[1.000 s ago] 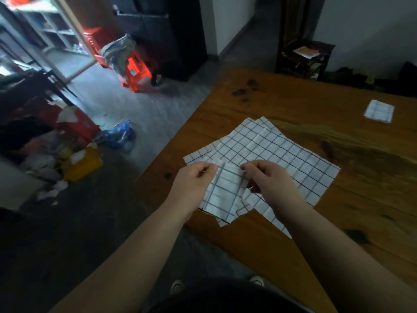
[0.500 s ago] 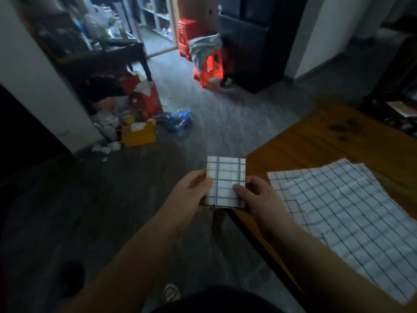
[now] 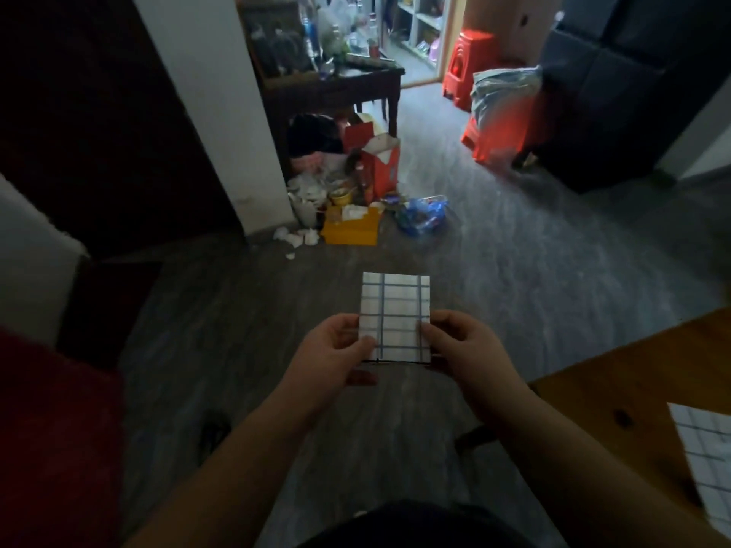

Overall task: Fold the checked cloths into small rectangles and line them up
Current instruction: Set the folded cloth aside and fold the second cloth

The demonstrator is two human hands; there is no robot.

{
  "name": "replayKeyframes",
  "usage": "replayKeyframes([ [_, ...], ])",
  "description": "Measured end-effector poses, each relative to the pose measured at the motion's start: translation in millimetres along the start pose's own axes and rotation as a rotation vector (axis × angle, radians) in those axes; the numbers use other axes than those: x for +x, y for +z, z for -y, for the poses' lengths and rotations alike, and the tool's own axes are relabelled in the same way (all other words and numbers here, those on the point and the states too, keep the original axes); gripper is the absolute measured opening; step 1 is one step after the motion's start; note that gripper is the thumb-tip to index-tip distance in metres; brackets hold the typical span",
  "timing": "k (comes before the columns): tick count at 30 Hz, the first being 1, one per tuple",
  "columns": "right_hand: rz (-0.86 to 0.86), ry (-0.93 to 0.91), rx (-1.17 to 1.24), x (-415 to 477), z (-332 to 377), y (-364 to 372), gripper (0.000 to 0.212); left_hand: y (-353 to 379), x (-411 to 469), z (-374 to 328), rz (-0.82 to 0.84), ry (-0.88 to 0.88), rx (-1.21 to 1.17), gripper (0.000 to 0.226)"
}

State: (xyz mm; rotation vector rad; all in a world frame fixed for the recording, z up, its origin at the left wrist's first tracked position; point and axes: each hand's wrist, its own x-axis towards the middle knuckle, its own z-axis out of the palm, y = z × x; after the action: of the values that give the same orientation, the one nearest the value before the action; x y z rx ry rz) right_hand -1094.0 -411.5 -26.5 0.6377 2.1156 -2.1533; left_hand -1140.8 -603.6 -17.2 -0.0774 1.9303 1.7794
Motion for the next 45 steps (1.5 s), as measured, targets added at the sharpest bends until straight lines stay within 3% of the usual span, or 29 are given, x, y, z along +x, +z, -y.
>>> replayKeyframes([
  [9,-0.028,0.026,0.108,118.7,16.4,-13.8,0.017,5.3,115.5,-37.1,0.013,-0.022,-0.012,0.015],
  [22,0.009,-0.021,0.128,369.4,112.0,-92.1,0.018,65.0,358.4,-188.4,0.029,0.032,0.175,0.019],
  [26,-0.107,-0.029,0.194,410.4,135.4,-140.3,0.015,109.3,419.1,-212.5,0.098,0.001,0.124,0.019],
  [33,-0.408,0.006,0.177,463.8,148.3,-250.4,0.016,221.1,533.0,-251.8,0.408,0.062,0.300,0.016],
  [37,-0.631,0.008,0.133,508.3,152.4,-318.3,0.012,293.8,602.8,-275.5,0.561,0.158,0.465,0.015],
  [45,-0.940,0.004,0.061,587.8,201.0,-466.9,0.014,471.7,748.3,-340.6,0.842,0.222,0.498,0.008],
])
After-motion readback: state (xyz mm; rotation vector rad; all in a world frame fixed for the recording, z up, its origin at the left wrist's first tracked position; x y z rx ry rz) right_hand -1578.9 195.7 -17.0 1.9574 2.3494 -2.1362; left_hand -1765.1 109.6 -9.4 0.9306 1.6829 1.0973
